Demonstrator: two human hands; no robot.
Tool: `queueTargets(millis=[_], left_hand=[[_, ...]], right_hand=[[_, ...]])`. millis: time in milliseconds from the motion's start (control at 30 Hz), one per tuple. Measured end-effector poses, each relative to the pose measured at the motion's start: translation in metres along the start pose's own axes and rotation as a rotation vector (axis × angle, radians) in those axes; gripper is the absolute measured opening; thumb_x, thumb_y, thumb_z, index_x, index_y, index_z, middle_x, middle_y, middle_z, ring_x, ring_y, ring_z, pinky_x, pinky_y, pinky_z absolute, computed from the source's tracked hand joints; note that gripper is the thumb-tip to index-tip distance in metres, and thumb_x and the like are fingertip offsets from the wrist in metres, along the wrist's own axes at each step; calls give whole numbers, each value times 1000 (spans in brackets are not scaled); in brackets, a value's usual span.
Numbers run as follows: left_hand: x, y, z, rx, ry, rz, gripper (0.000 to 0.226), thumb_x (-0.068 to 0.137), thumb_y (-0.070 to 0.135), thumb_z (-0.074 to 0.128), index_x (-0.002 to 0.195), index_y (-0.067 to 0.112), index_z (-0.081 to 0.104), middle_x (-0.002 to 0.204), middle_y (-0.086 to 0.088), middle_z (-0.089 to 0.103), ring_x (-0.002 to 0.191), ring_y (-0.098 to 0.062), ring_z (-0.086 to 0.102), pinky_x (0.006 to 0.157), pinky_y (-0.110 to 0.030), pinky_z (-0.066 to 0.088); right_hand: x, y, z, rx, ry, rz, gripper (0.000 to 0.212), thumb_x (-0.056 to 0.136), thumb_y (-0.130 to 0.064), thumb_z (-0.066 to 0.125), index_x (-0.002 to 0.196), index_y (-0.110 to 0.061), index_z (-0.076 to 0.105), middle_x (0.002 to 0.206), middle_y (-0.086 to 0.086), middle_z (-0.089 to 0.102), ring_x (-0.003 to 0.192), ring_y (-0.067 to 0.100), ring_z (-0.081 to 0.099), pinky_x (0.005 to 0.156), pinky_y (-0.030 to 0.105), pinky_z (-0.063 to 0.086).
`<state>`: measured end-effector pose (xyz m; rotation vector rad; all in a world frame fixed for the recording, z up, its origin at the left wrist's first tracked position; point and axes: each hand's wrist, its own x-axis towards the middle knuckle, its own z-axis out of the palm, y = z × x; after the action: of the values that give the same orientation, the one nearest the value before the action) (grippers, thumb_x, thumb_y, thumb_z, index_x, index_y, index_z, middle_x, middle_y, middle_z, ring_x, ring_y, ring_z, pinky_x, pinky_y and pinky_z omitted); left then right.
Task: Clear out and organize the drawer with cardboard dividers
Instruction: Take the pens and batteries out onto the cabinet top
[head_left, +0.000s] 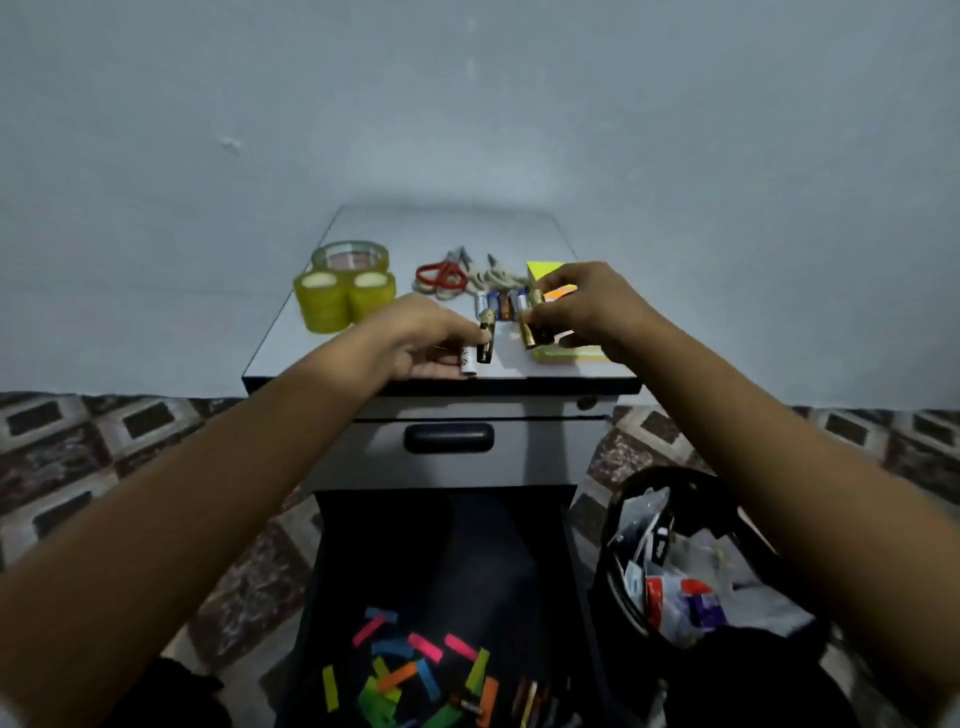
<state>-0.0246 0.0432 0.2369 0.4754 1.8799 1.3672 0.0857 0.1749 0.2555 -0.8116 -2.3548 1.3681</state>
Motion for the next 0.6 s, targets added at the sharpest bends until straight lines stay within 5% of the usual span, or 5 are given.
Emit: queueTargets(millis=[200, 300, 467, 600], left_hand=[[36, 27, 14, 184, 30, -57, 19, 90, 9, 60, 74, 9, 50, 55, -3, 58, 33, -6, 52, 46, -21, 52], [52, 25, 17, 243, 56, -96, 21, 93, 8, 56, 74, 6, 47, 65, -7, 53, 47, -12, 53, 62, -26, 52], [65, 16, 20, 291, 146, -33, 22, 82, 2, 67, 75, 6, 47, 72, -10, 50, 61, -18, 50, 56, -28, 49], [73, 9, 16, 286, 171, 24, 21, 80, 4, 70, 85, 6, 49, 75, -11, 56, 61, -18, 55, 60, -30, 54]], right_hand=[[48, -8, 5, -267, -27, 53, 14, 77, -2, 69, 71, -5, 57, 67, 14, 55, 61, 23, 53, 51, 27, 46], [64, -6, 18, -387, -43, 53, 15, 71, -1, 72, 79, -2, 60, 71, 16, 57, 61, 25, 54, 52, 28, 46], [73, 3, 32, -618, -11, 20, 26, 70, -5, 72, 62, -7, 47, 61, 7, 49, 64, 22, 51, 34, 17, 34], [81, 9, 39, -668, 10, -41, 23, 73, -14, 74, 84, -3, 56, 78, 10, 51, 76, 23, 49, 43, 23, 29]])
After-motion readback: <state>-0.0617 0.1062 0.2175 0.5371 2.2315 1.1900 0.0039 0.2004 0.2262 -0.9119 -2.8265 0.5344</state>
